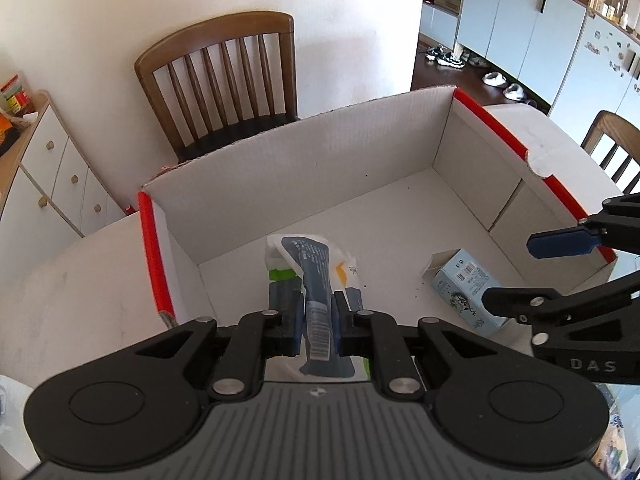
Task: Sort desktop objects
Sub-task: 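Open both tools to drop the bag and carton into the red box, then move both tools back from the box toward the snacks on the table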
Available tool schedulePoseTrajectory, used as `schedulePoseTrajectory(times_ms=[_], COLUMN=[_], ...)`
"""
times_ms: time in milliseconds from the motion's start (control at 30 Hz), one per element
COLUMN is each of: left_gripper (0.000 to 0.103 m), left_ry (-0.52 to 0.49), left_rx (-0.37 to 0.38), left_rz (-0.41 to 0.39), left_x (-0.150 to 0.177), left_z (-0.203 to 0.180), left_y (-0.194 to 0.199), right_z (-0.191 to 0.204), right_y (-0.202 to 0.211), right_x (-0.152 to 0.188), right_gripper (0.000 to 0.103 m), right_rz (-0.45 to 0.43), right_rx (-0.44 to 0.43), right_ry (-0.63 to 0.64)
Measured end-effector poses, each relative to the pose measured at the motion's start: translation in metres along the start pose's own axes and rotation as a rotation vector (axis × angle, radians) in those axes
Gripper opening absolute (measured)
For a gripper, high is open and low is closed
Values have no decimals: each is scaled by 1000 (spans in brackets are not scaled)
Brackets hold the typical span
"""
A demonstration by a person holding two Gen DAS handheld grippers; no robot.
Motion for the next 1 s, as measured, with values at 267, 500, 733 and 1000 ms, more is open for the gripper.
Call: schedulePoseTrajectory(times_ms=[267, 500, 733, 1000], left_gripper=[28, 28, 61, 73], left_ry=[-8, -10, -25, -32], left_rx=[18, 16, 18, 20], left_rz=[-47, -75, -113, -151], left_x=[5, 10, 16, 29], left_z=[-10, -22, -36, -56], left_y=[28, 51, 75, 102], right_z=[-14, -20, -24, -30], right_y=[20, 40, 58, 85], right_x=[-1, 2, 9, 23], right_gripper=[59, 63, 63, 67], right_rz=[-49, -86, -115, -158], right_rx=[-22, -27, -53, -73], right_ry=[-9, -15, -20, -34])
Point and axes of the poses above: each gripper's, at about its wrist camera, not at the fingertips, and y roughly against the way its jaws point, z to its left, x to its underside, the point moved 3 cm from there along -y, roughly the way its jaws point, and after that the axes turned 12 degrees about x, right-handed, at the moved point
